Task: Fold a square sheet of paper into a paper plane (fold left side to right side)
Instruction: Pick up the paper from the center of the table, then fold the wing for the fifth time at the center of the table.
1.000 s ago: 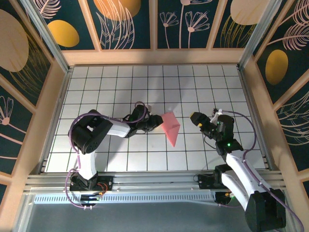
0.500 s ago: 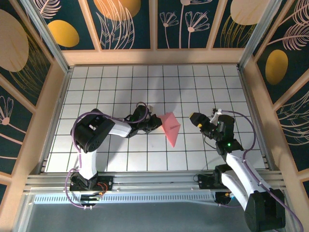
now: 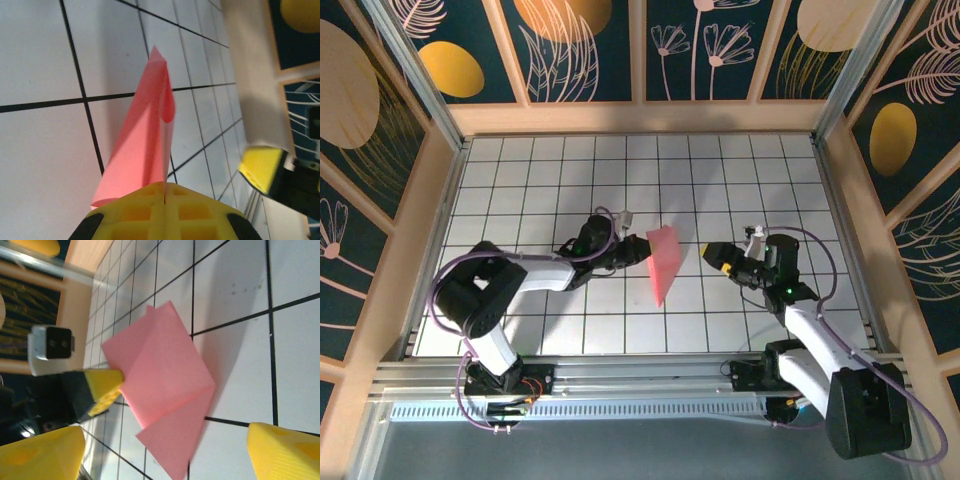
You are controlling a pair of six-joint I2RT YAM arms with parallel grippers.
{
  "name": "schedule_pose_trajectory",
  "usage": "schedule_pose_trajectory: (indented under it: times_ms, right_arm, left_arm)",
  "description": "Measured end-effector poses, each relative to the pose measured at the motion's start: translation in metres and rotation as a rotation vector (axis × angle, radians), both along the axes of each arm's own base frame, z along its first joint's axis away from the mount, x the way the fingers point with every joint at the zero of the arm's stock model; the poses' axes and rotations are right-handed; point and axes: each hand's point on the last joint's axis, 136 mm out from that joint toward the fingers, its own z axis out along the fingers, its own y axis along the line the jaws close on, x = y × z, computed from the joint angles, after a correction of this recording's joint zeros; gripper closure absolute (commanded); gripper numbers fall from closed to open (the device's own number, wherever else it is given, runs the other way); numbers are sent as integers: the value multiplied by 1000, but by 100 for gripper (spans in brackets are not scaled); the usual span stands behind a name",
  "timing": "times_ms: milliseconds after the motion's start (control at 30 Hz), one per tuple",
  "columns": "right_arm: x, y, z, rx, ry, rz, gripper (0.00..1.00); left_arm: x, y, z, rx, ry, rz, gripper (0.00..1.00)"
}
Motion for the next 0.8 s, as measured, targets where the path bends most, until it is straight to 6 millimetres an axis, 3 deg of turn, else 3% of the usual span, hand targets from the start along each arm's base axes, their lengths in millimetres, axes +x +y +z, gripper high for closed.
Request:
schedule_pose_trajectory:
  times_ms: [200,433,600,800]
  right_arm:
    - [-10,27,2,35,-43,161,8]
    - [-19,60,-3,74,-73,319,9]
    - [-26,77,-6,88,-93,400,10]
    - [-22,87,7,103,-160,433,20]
  left_arm:
    - [-16,21,28,-110,-72,-51,100]
    - [-32,14,64,-214,-157,-161,100]
    - [-39,12,70,-240,-165,-206,100]
    - [-39,12,68,-238,-159,-211,100]
